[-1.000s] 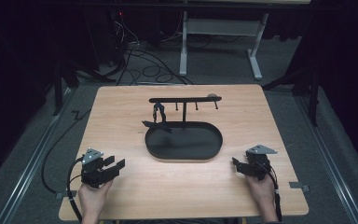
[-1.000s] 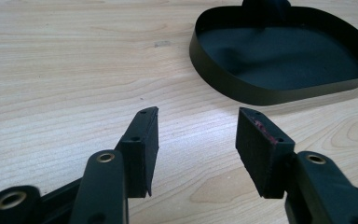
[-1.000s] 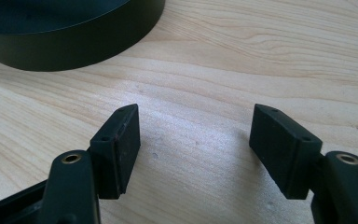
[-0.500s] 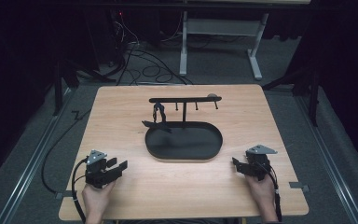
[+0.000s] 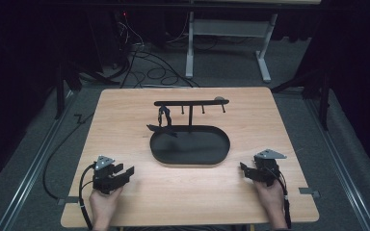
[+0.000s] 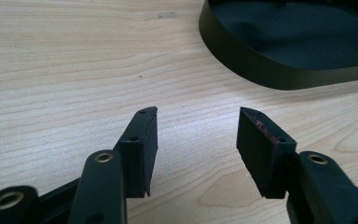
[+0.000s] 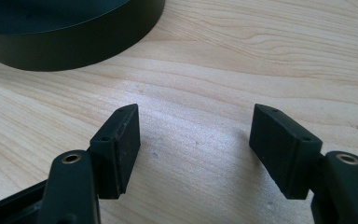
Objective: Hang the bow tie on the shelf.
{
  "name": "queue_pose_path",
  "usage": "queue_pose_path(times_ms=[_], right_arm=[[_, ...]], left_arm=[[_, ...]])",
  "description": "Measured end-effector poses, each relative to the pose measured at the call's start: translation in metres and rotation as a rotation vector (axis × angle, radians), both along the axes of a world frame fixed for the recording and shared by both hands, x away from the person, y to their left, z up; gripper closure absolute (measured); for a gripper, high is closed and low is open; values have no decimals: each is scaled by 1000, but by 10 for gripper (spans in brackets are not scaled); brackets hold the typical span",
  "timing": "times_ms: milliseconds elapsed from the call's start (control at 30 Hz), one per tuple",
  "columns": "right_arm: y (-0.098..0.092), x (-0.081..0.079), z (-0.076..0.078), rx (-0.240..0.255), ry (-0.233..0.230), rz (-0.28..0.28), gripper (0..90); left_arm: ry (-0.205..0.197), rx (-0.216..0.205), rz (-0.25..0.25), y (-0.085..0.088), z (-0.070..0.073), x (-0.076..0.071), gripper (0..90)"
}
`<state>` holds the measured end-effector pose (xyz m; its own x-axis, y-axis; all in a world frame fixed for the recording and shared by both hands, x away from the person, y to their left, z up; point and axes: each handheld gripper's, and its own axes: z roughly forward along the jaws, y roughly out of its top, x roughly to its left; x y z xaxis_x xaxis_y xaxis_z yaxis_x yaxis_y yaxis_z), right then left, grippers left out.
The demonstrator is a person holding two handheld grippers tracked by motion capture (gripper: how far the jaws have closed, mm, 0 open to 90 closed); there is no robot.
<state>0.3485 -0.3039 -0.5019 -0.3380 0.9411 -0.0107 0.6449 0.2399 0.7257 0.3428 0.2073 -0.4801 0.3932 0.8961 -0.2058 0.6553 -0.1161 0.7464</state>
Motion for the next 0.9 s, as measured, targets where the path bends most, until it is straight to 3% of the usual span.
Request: queue_pose_path(times_ms=[533, 900], right_arm=[[0, 0, 0, -1, 0, 0, 350], [0, 0, 0, 0, 0, 0, 351]], left_arm=[[-4, 51, 25, -7, -16, 5, 471], [-36, 122, 26, -16, -23, 7, 445]])
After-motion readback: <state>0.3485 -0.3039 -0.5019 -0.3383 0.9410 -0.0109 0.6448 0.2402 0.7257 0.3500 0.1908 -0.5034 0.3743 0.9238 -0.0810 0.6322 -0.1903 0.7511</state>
